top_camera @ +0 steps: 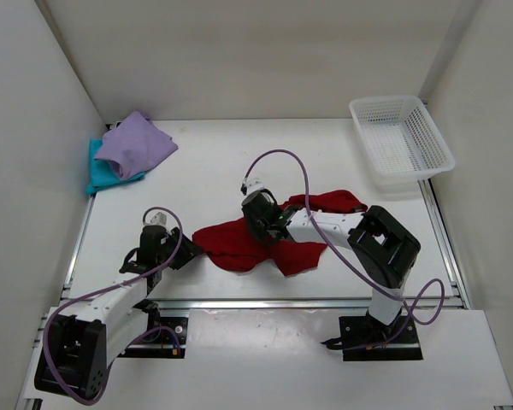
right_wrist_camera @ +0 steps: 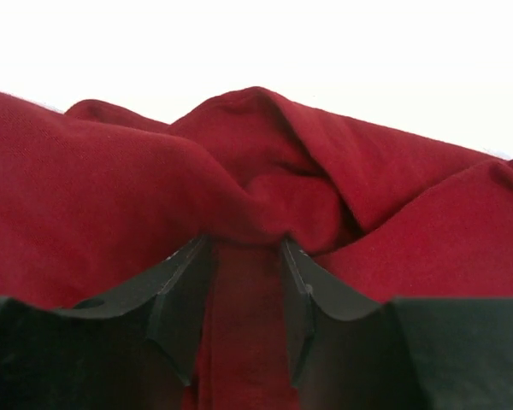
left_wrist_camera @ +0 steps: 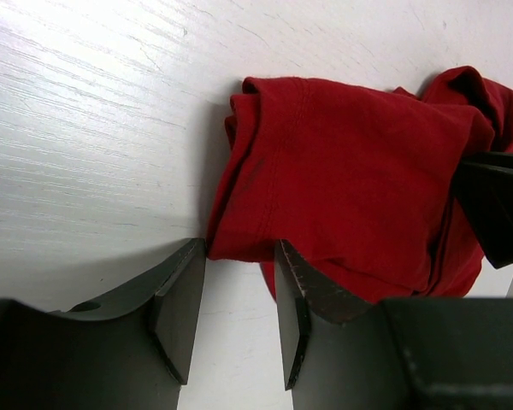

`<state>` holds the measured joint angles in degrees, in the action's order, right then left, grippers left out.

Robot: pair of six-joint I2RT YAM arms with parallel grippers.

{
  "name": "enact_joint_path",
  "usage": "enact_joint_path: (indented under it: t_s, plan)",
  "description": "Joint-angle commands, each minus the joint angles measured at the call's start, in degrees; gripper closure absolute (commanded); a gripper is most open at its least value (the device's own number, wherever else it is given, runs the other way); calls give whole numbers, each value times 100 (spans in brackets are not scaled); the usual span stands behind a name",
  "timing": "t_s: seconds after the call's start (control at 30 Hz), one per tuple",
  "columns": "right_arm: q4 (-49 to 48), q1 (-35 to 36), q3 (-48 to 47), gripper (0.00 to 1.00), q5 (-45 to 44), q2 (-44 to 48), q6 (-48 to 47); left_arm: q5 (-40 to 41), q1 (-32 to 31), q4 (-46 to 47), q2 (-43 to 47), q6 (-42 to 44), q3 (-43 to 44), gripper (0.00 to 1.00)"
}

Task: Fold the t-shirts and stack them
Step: Flatten out the tshirt

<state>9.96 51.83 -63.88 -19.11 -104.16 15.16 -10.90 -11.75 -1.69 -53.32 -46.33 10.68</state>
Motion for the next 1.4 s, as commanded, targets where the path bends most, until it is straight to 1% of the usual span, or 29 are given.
enact_joint_path:
  t_s: [0.0,0.07,0.1,0.13,0.17,0.23,0.33,0.37,0.43,0.47,0.5,0.57,0.6,0.63,0.7,0.77,0.83,0.87,0.9,0.93,0.97,1.0,1.03,1.07,1.1,1.17,1.23,1.33,1.37]
  plan:
    - [-90,99,-55,63,-189,89,-4,140,-3,-287,-38,89,-163,51]
    - [-64,152,-46,64,-189,115,22,202,6,-349,-29,176,-84,51]
    - [-90,117,-55,68,-180,89,22,211,6,-401,-29,185,-49,50]
    - [-99,125,-29,71,-189,80,22,254,23,-454,-29,238,-5,51]
    - [-82,82,-37,75,-189,89,40,246,6,-498,-38,308,48,50]
    - [-81,38,-28,88,-215,45,49,316,41,-534,-29,326,110,50]
    - [-134,29,16,97,-233,203,93,378,41,-718,-29,449,251,50]
    - [-160,20,42,99,-259,386,93,430,111,-788,-38,519,320,49]
    - [-196,-24,173,100,-233,720,110,605,137,-920,14,816,548,48]
    - [-239,-76,287,100,-181,800,180,641,138,-1138,15,827,602,47]
    - [-309,-138,349,100,-120,1105,224,763,129,-1236,32,949,733,47]
    - [-502,-331,813,100,371,1599,469,870,146,-1377,32,1064,971,47]
    - [-686,-454,1076,100,573,1940,601,809,138,-1464,15,1108,1050,47]
    - [-766,-577,1210,100,689,2335,689,730,120,-1491,-20,1160,1085,49]
    - [-960,-805,1640,100,1040,2915,953,581,111,-1623,-29,1056,1094,51]
    - [-943,-1007,2227,100,1181,3497,1129,457,94,-1728,67,968,1016,51]
    - [-960,-1227,2632,100,1261,4278,1252,308,42,-1712,164,740,797,52]
    - [-891,-1402,2887,100,1331,4681,1314,220,58,-1651,225,652,648,53]
    - [-812,-1543,2968,99,1453,4842,1375,132,128,-1502,208,495,568,52]
    - [-741,-1675,3221,100,1515,5279,1393,27,172,-1309,199,336,376,53]
    - [-706,-1842,3415,100,1681,5631,1420,-52,173,-1168,173,213,156,53]
    - [-627,-2078,3591,100,1848,5974,1489,-201,234,-871,164,-6,-20,50]
    - [-487,-2246,3688,100,2050,6108,1473,-272,287,-528,155,-226,-126,49]
    - [-364,-2309,3846,100,2087,6370,1507,-351,313,-203,155,-497,-319,46]
    - [-284,-2353,3952,100,2148,6521,1595,-448,340,-43,120,-639,-434,45]
    - [-214,-2458,4189,100,2245,6907,1622,-510,270,606,41,-1192,-644,42]
    - [-152,-2529,4391,100,2315,7092,1736,-528,217,915,58,-1544,-830,41]
    - [-169,-2529,4498,100,2351,7217,1833,-370,155,873,102,-1678,-848,46]
    - [-230,-2451,4446,100,2316,7225,1824,-309,216,803,103,-1634,-831,50]
